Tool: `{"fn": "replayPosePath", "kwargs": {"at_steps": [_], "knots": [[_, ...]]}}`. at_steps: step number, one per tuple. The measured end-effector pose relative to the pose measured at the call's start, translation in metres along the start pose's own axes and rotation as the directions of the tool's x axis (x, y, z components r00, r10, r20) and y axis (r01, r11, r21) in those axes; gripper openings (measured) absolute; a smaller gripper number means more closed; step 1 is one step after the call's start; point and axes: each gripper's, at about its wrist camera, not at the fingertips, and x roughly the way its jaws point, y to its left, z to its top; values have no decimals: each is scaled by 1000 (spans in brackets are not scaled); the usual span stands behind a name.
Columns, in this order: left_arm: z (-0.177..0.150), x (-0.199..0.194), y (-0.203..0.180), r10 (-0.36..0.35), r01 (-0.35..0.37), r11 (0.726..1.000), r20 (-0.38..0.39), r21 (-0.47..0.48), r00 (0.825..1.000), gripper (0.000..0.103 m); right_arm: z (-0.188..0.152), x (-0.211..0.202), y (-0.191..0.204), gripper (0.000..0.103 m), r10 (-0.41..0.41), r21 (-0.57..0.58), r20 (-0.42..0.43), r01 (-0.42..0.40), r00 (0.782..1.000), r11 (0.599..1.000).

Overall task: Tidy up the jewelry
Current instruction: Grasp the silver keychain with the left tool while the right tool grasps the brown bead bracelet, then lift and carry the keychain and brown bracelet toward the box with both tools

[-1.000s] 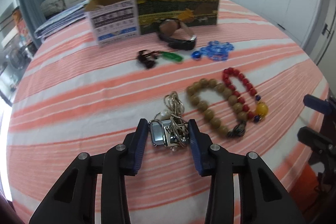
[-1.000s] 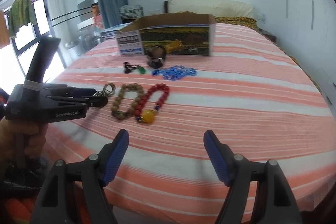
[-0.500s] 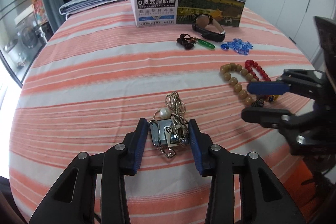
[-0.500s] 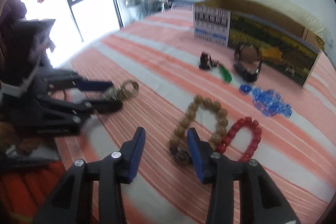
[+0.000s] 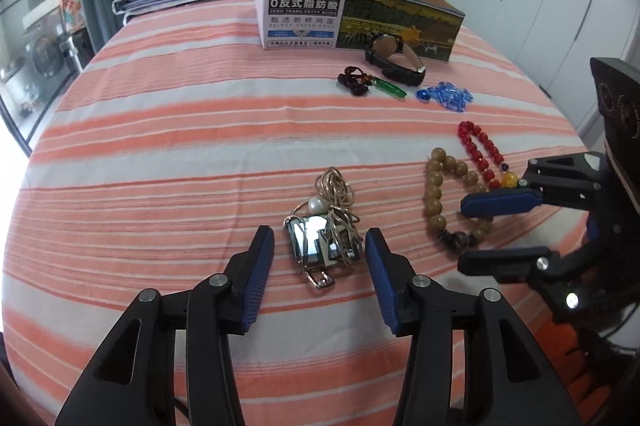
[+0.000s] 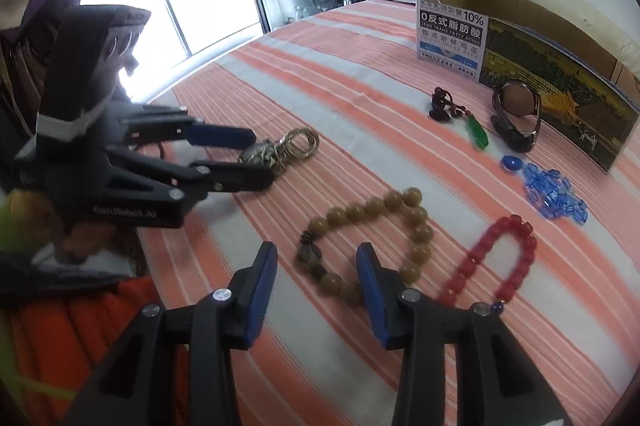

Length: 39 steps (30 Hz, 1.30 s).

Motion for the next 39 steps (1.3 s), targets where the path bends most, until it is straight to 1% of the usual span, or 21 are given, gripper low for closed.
{"fn": "replayPosePath", "kwargs": {"at_steps": [3, 6, 8, 9, 10, 11, 12, 14, 15, 18, 19, 23, 24, 25, 26, 27, 29, 31, 34, 37, 39], "knots": [[-2, 0, -7, 5, -5, 999, 5, 35, 1000, 59, 5, 6, 13, 42, -26, -64, 10, 27, 1000, 998], [-4, 2, -12, 31, -32, 998, 12, 56, 999, 60, 4, 17, 27, 42, -95, -143, -3, 94, 995, 985], [-3, 3, -13, 40, -40, 997, 13, 60, 999, 60, 0, 12, 29, 39, -100, -131, -6, 98, 995, 987], [-2, 4, -12, 42, -43, 997, 15, 59, 999, 59, 0, 11, 28, 24, -104, -112, -6, 102, 995, 988], [-1, 4, -12, 50, -51, 997, 19, 59, 999, 48, -1, 10, 26, 14, -118, -99, -6, 117, 993, 988], [-1, 5, -12, 64, -65, 996, 24, 66, 998, 38, -1, 9, 24, 14, -123, -76, -4, 122, 992, 990], [0, 6, -13, 69, -70, 995, 24, 74, 997, 36, -3, 6, 21, 14, -126, -51, 5, 127, 992, 991], [1, 6, -11, 56, -58, 996, 28, 65, 998, 35, -4, -2, 18, 14, -136, -6, 28, 136, 990, 991], [1, 5, -11, 44, -46, 998, 30, 53, 999, 35, -4, -2, 18, 14, -136, -6, 28, 136, 990, 991], [2, -4, -10, 16, -17, 1000, 52, 19, 999, 35, -3, -31, 9, 14, -122, 99, 112, 112, 986, 989], [2, -9, -10, 5, -6, 1000, 62, 9, 998, 35, -3, -53, 0, 14, -114, 179, 167, 83, 979, 980], [13, -27, -12, -33, 35, 999, 97, -19, 995, 35, -3, -78, -11, 14, -104, 260, 218, 45, 970, 965], [16, -30, -12, -38, 41, 999, 102, -25, 994, 35, -1, -92, -16, 14, -115, 287, 247, 41, 962, 957], [20, -35, -12, -48, 52, 998, 111, -36, 993, 35, -1, -92, -16, 14, -115, 287, 247, 41, 962, 957], [23, -39, -12, -57, 63, 997, 118, -45, 991, 35, 0, -100, -18, 14, -117, 299, 265, 34, 957, 954], [26, -43, -12, -64, 71, 996, 123, -51, 990, 35, 1, -114, -19, 14, -129, 313, 294, 32, 947, 949], [33, -52, -12, -76, 85, 994, 133, -66, 988, 35, 4, -128, -21, 14, -150, 323, 321, 40, 935, 945], [39, -58, -12, -78, 89, 993, 140, -74, 987, 35, 8, -138, -22, 14, -186, 332, 340, 67, 922, 941], [47, -62, -12, -75, 87, 993, 141, -79, 987, 35, 10, -145, -27, 14, -246, 345, 340, 124, 908, 930], [56, -62, -10, -75, 86, 994, 143, -73, 987, 35, 13, -143, -36, 14, -276, 355, 328, 153, 904, 922], [62, -61, -9, -73, 84, 994, 147, -69, 986, 35, 14, -139, -44, 14, -278, 367, 318, 153, 907, 918]]}}
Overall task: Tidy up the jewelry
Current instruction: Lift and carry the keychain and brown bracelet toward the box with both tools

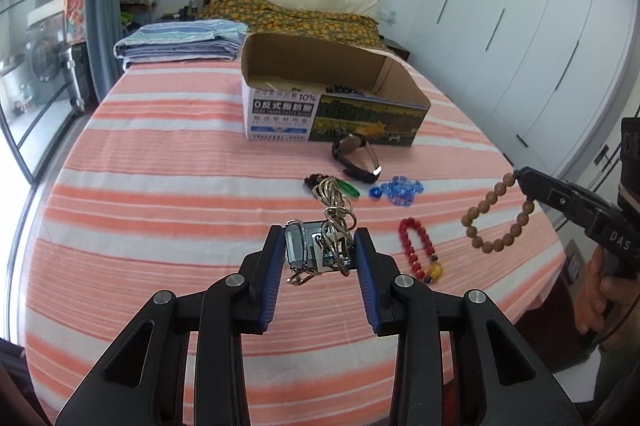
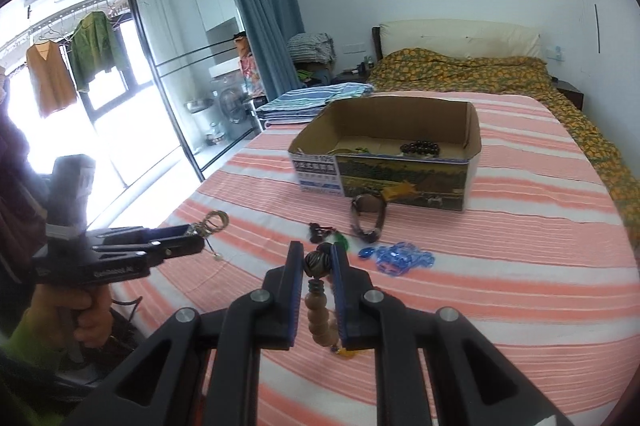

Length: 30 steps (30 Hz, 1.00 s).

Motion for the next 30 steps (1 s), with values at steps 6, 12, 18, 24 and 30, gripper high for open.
{"fn": "replayPosePath", "kwargs": {"at_steps": [6, 12, 18, 24, 30], "knots": [[22, 5, 5, -27, 27, 999, 17, -31, 1000, 35, 13, 8, -15, 14, 2, 22, -9, -2, 1000, 1000], [62, 11, 5, -54, 57, 998, 54, -38, 997, 35, 49, 16, -30, 14, 30, 5, 13, -30, 999, 1000], [116, 31, 7, -58, 61, 998, 80, -29, 995, 35, 88, 33, -45, 14, 48, -4, 46, -47, 998, 999], [155, 62, 7, -35, 35, 999, 78, -7, 996, 35, 125, 61, -62, 14, 33, -14, 67, -32, 997, 999], [173, 93, 9, -3, 3, 1000, 65, 4, 998, 35, 149, 103, -77, 14, -24, -51, 57, 27, 998, 998]]}}
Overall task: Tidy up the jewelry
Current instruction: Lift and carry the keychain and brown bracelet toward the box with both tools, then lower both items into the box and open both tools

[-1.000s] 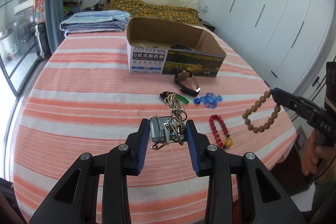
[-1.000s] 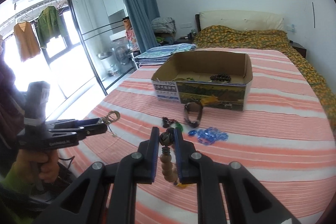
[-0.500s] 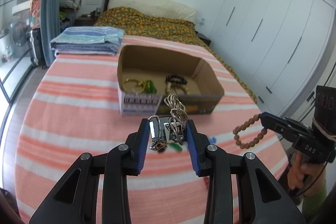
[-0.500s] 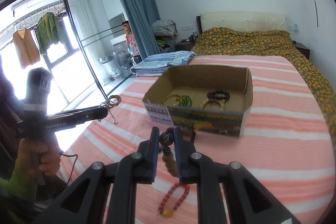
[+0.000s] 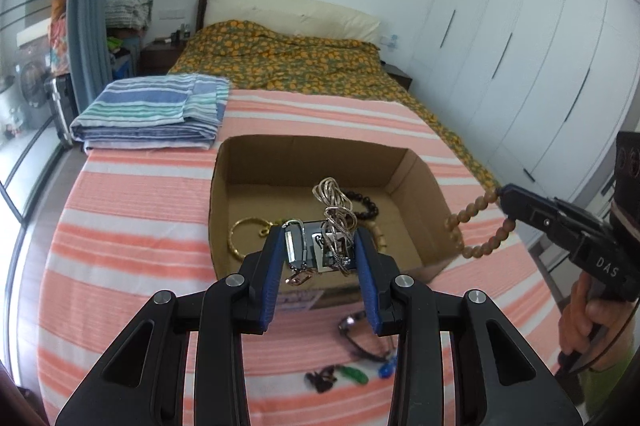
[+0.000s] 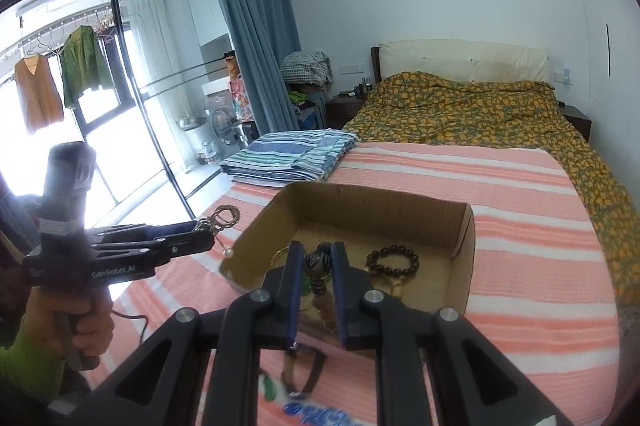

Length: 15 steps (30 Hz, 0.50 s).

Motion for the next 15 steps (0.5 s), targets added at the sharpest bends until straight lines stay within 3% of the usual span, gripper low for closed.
{"fn": "replayPosePath", "kwargs": {"at_steps": [15], "knots": [[8, 68, -10, 140, -136, 988, -56, 72, 989, 35, -8, 60, -33, 14, -83, 9, -105, 84, 991, 996]]}}
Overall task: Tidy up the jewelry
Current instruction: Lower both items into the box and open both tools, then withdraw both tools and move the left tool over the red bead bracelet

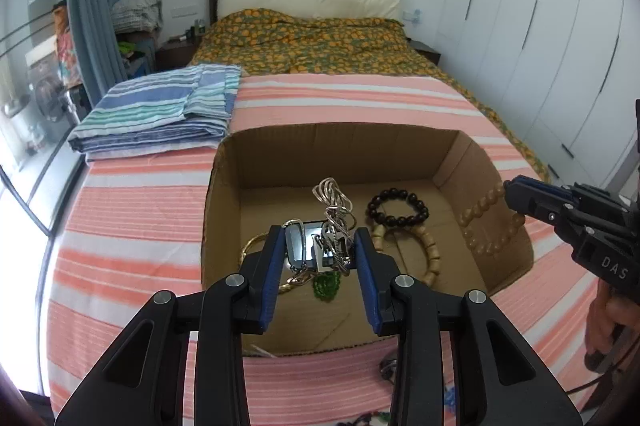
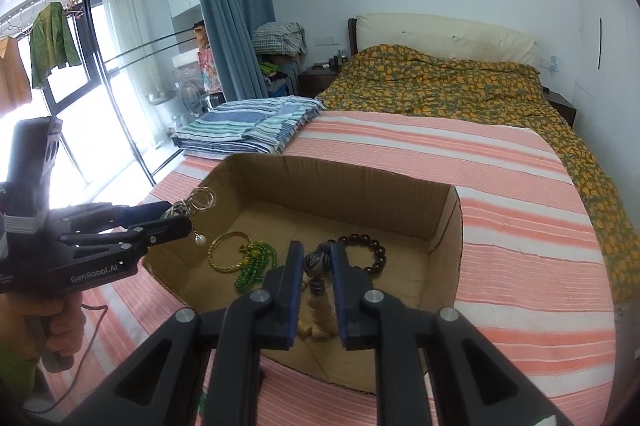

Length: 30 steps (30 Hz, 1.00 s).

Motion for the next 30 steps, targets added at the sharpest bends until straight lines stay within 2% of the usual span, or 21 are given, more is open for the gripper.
{"fn": "replayPosePath", "kwargs": {"at_steps": [5, 6, 7, 8, 9, 10, 13, 20, 26, 28, 29, 30], "knots": [[-2, 10, -2, 44, -44, 999, -2, 13, 999, 36, -3, 10, -9, 16, -56, 34, -9, 56, 998, 998], [-3, 13, -1, 64, -64, 998, -9, 15, 998, 39, -3, 10, -9, 28, -56, 34, -9, 56, 998, 998], [-2, 16, -1, 75, -75, 997, -17, 13, 997, 44, -4, 14, -12, 60, -74, 44, -29, 75, 997, 996], [-2, 18, 1, 82, -82, 997, -25, 6, 996, 51, -5, 14, -17, 73, -106, 72, -47, 109, 993, 991], [-2, 17, 4, 91, -91, 996, -27, -6, 995, 73, -7, 5, -19, 76, -113, 92, -25, 115, 993, 989], [-3, 12, 8, 97, -97, 995, -14, -20, 995, 86, -8, -4, -19, 76, -111, 99, -9, 111, 994, 989], [-8, -9, 17, 100, -98, 994, 33, -39, 994, 95, -11, -21, -18, 76, -130, 103, 12, 128, 991, 986], [-38, -63, 46, 118, -111, 986, 45, -126, 992, 97, -65, -93, 1, 76, -210, 84, 28, 208, 977, 975], [-94, -115, 50, 142, -136, 983, 41, -125, 989, 98, -149, -139, 23, 76, -274, 81, -13, 274, 962, 958], [-119, -131, 44, 133, -128, 984, 36, -127, 990, 98, -180, -150, 37, 76, -290, 71, -33, 291, 957, 954], [-133, -137, 40, 122, -117, 985, 33, -126, 992, 98, -180, -150, 37, 76, -290, 71, -33, 291, 957, 954], [-145, -142, 35, 110, -106, 986, 31, -125, 993, 98, -205, -158, 49, 76, -295, 56, -47, 297, 954, 953]]}}
